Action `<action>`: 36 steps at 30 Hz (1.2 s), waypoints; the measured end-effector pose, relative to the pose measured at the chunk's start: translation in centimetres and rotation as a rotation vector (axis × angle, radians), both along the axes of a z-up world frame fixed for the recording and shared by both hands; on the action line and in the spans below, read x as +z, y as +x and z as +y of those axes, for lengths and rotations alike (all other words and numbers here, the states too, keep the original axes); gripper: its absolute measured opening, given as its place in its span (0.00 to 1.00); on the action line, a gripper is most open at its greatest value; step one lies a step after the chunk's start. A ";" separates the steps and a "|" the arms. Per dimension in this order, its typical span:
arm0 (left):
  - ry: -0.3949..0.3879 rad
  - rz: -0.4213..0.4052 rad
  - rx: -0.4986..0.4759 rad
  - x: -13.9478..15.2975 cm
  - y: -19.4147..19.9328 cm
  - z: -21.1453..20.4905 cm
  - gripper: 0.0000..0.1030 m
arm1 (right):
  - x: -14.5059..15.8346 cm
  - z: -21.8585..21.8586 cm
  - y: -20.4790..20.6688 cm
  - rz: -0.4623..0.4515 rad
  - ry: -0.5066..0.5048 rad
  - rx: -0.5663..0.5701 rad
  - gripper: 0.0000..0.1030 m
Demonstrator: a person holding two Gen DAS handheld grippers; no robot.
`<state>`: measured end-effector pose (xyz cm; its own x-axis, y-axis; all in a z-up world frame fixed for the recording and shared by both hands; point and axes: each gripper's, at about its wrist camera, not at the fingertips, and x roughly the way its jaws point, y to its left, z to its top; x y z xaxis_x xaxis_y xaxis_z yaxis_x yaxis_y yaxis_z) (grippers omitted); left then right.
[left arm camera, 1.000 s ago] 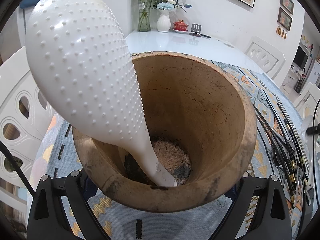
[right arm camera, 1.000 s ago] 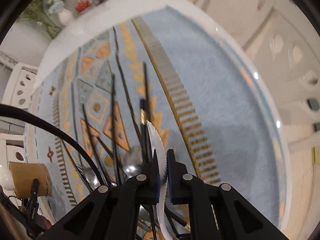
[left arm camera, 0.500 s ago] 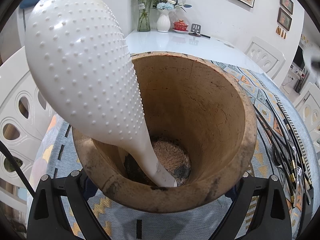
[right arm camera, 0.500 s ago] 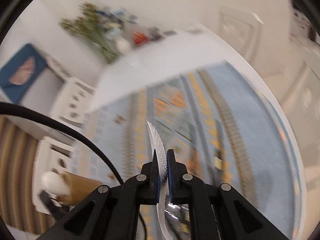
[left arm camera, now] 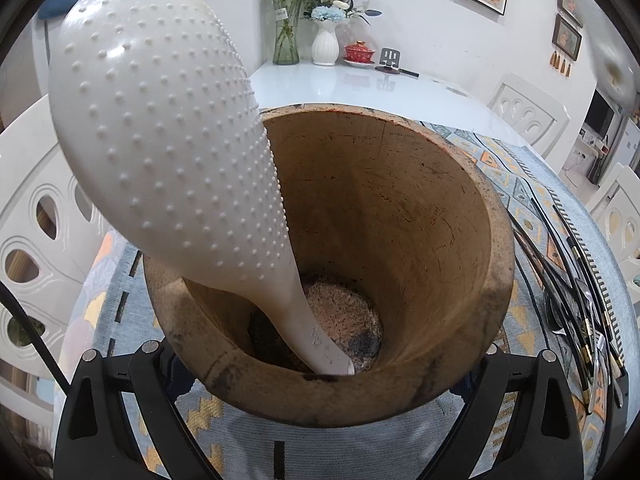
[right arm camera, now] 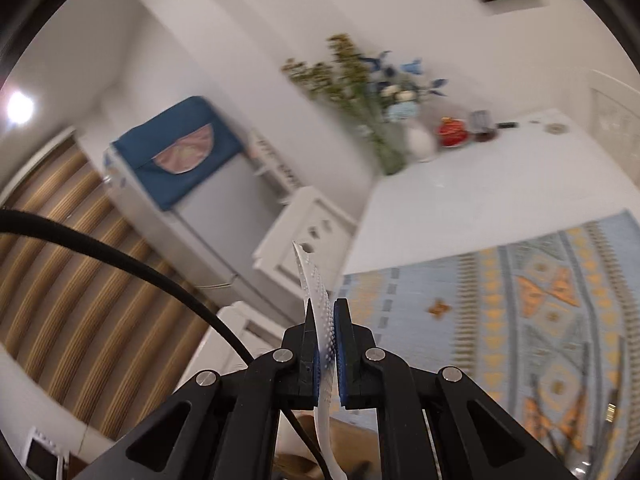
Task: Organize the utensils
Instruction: 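Carry the second paddle with the right tool into the wooden cup and release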
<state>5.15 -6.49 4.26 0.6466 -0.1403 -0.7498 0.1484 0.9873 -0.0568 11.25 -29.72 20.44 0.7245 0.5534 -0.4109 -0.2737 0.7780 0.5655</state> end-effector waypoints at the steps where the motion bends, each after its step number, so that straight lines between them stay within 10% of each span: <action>1: 0.000 -0.001 -0.001 0.0 0.0 0.0 0.93 | 0.1 0.6 -0.1 -0.006 -0.001 0.012 0.05; 36: -0.017 -0.015 -0.014 -0.4 0.2 0.5 0.93 | -4.1 7.6 0.0 0.044 -0.151 0.127 0.06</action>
